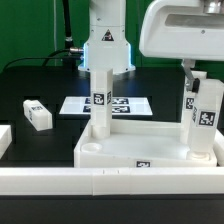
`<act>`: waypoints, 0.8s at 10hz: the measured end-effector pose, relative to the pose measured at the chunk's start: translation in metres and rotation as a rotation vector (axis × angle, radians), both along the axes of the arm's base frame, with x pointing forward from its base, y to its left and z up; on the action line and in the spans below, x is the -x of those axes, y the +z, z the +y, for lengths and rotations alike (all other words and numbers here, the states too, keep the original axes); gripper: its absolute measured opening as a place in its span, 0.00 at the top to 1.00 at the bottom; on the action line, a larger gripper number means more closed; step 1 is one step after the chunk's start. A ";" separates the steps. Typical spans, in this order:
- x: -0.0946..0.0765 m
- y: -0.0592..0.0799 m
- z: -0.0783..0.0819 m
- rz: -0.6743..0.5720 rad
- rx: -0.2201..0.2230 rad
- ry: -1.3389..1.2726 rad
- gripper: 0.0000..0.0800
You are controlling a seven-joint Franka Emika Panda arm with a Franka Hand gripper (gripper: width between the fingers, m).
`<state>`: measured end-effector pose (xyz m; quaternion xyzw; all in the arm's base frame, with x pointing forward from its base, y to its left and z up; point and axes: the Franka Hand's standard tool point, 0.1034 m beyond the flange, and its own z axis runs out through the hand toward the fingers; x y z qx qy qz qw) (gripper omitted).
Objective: Assemble desk
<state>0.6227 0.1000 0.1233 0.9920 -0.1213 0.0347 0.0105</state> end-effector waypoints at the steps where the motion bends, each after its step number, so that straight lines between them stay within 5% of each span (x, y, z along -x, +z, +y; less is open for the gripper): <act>1: -0.001 0.000 -0.001 -0.004 -0.020 -0.108 0.64; 8: -0.002 -0.001 -0.001 -0.019 -0.087 -0.696 0.64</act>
Offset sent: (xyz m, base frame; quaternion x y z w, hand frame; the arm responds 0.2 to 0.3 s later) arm 0.0000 0.0000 0.0000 0.0000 0.0000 0.1938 0.9810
